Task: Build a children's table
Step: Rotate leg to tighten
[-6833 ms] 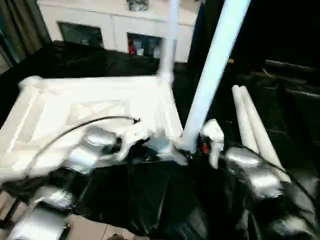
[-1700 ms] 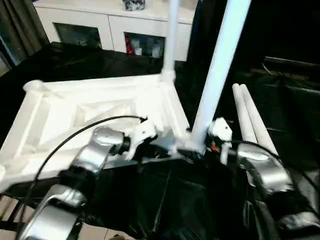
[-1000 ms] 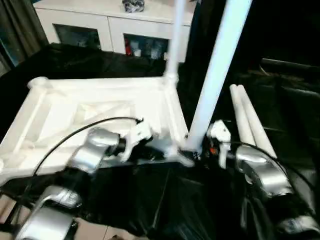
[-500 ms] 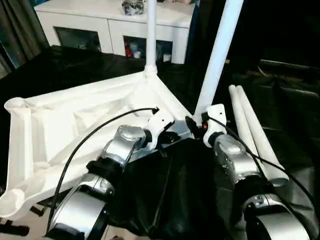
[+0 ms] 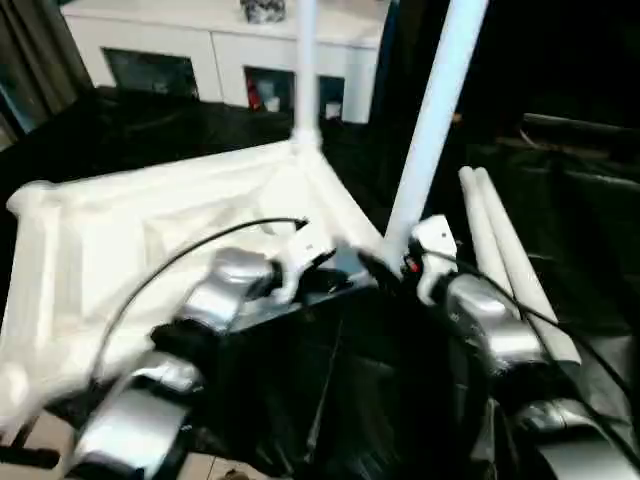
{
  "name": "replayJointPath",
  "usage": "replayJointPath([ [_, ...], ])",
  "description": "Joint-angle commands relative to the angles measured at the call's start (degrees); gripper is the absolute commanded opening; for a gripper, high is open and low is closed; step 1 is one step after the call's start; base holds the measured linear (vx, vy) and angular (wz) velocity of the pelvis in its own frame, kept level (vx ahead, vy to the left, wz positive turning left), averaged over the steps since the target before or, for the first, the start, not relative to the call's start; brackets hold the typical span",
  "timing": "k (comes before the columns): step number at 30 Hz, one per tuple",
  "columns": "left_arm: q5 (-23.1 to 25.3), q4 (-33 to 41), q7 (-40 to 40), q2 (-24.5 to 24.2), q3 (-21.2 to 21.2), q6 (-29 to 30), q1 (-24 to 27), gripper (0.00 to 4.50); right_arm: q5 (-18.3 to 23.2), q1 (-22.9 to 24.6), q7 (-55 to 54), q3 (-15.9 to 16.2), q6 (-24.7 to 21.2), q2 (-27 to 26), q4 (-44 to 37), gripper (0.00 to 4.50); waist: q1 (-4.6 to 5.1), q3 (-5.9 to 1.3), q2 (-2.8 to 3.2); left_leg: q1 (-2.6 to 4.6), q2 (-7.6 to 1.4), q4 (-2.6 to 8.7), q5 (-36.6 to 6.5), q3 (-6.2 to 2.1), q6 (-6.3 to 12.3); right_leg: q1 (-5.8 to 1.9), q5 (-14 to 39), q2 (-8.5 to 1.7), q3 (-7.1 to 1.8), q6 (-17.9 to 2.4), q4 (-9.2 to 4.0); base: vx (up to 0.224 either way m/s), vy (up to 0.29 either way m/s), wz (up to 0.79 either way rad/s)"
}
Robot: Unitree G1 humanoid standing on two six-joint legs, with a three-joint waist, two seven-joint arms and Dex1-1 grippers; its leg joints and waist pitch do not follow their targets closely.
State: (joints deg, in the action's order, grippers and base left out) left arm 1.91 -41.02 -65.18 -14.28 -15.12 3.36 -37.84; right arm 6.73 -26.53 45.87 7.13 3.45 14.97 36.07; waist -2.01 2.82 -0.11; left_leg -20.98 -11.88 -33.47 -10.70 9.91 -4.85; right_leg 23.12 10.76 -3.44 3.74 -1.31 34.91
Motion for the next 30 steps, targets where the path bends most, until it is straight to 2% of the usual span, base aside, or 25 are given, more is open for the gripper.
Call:
replayJointPath([
  [1, -1.5, 1.3, -3.7, 0.4, -1.4, -1.4, 0.8, 0.00, 0.0, 0.7, 6.0, 2.9, 0.9, 0.7, -2.9, 3.99, -0.09, -3.37, -0.29, 0.25, -1.49, 3.45, -9.5, -0.03, 5.86, -3.38, 8.6, -4.18, -2.74, -13.6, -4.35, 0.000, 0.000, 0.00],
  [4, -2.1, 2.7, -6.2, -0.8, -1.5, -1.4, 1.6, 0.00, 1.2, 1.8, 10.2, 3.6, -0.5, 2.6, -5.5, 3.99, -0.14, -3.31, -0.27, 0.51, -1.61, 3.49, -10.8, -0.01, 5.26, -3.28, 10.1, -4.28, -2.83, -13.5, -4.51, 0.000, 0.000, 0.00],
  [6, -2.8, 4.7, -10.0, -3.0, -1.8, -1.5, 3.1, 0.00, 3.0, 3.3, 16.6, 4.9, -3.1, 5.6, -9.6, 3.99, -0.09, -3.26, -0.35, 0.35, -1.52, 3.55, -10.8, 0.00, 5.30, -3.34, 10.5, -4.12, -2.76, -13.4, -4.51, 0.000, 0.000, 0.00],
  [7, -2.9, 4.9, -10.3, -3.1, -1.9, -1.5, 3.2, 0.00, 3.1, 3.4, 17.0, 5.1, -3.3, 5.9, -9.9, 3.74, -0.29, -3.31, -0.36, 0.25, -1.57, 3.49, -10.4, -0.02, 5.40, -3.54, 10.3, -4.13, -2.75, -13.2, -4.38, 0.000, 0.000, 0.00],
  [8, -3.3, 5.8, -11.8, -4.1, -2.0, -1.5, 3.8, 0.00, 3.4, 3.7, 19.0, 5.5, -4.2, 6.9, -11.3, 3.66, -0.25, -3.11, -0.29, 0.24, -1.69, 3.58, -10.3, 0.02, 5.57, -3.23, 10.3, -4.12, -2.76, -13.1, -4.44, 0.000, 0.000, 0.00],
  [15, -3.7, 7.8, -15.4, -6.2, -2.7, -1.4, 5.2, 0.00, 4.4, 3.6, 23.1, 6.1, -6.6, 8.6, -13.7, 3.18, -0.28, -3.19, -0.47, 0.33, -1.57, 3.52, -10.4, 0.03, 4.95, -3.15, 11.6, -4.16, -2.74, -12.9, -4.44, 0.000, 0.000, 0.00],
  [20, -4.1, 8.2, -15.0, -6.0, -2.3, -0.5, 5.3, 0.00, 5.9, 4.2, 23.2, 5.7, -9.5, 8.2, -15.1, 2.77, -0.43, -3.30, -0.49, 0.34, -1.55, 3.44, -9.1, 0.04, 4.95, -3.18, 10.2, -4.13, -2.74, -12.9, -4.26, 0.000, 0.000, 0.00],
  [21, -4.1, 8.1, -13.8, -5.3, -2.0, 0.4, 5.3, 0.00, 7.2, 4.9, 22.2, 4.8, -11.7, 7.3, -15.6, 2.73, -0.38, -3.31, -0.61, 0.29, -1.51, 3.42, -8.9, 0.08, 4.97, -3.24, 10.0, -4.09, -2.76, -12.9, -4.25, 0.000, 0.000, 0.00],
  [24, -2.6, 7.2, -10.6, -4.3, -2.2, 1.5, 4.8, 0.00, 7.3, 5.2, 19.4, 3.7, -12.1, 5.5, -14.7, 2.69, -0.39, -3.17, -0.55, 0.31, -1.53, 3.53, -9.5, -0.01, 4.50, -3.08, 11.7, -4.22, -2.72, -12.5, -4.47, 0.000, 0.000, 0.00],
  [26, -1.1, 5.0, -4.7, -1.8, -1.8, 3.3, 3.6, 0.00, 4.6, 4.9, 12.1, 2.8, -10.2, 2.9, -11.6, 2.68, -0.21, -2.95, -0.60, 0.60, -1.35, 3.56, -11.5, 0.00, 3.32, -2.78, 16.9, -4.33, -2.71, -11.4, -5.11, 0.000, 0.000, 0.00],
  [27, -0.6, 3.8, -1.8, -0.4, -1.5, 4.7, 2.9, 0.00, 2.9, 4.4, 7.3, 2.4, -9.8, 1.3, -9.7, 2.67, -0.18, -2.99, -0.66, 0.61, -1.33, 3.54, -11.6, 0.00, 3.01, -2.82, 17.9, -4.38, -2.75, -11.0, -5.19, 0.000, 0.000, 0.00],
  [28, 0.2, 2.8, 0.9, 0.8, -1.6, 5.4, 2.3, 0.00, 1.4, 3.7, 2.6, 1.8, -9.7, -0.1, -7.8, 2.67, 0.17, -2.83, -0.96, 0.59, -1.29, 3.70, -11.7, 0.00, 2.21, -2.52, 19.3, -4.22, -2.74, -10.4, -5.36, 0.000, 0.000, 0.00],
  [29, 0.7, 1.9, 3.4, 2.0, -1.5, 6.0, 1.6, 0.00, 0.7, 3.1, -0.8, 1.2, -9.7, -1.3, -6.3, 2.67, 0.20, -2.70, -0.84, 0.76, -1.05, 3.71, -13.2, -0.16, 1.72, -2.55, 23.4, -4.30, -2.50, -9.4, -5.71, 0.000, 0.000, 0.00],
  [30, 1.0, 0.6, 6.2, 3.7, -1.2, 7.1, 0.8, 0.00, 0.0, 2.5, -4.9, 0.6, -9.3, -2.9, -4.7, 2.67, 0.40, -2.70, -0.93, 0.67, -1.04, 3.62, -13.1, -0.09, 1.40, -2.54, 24.2, -4.33, -2.63, -8.9, -5.80, 0.000, 0.000, 0.00],
])
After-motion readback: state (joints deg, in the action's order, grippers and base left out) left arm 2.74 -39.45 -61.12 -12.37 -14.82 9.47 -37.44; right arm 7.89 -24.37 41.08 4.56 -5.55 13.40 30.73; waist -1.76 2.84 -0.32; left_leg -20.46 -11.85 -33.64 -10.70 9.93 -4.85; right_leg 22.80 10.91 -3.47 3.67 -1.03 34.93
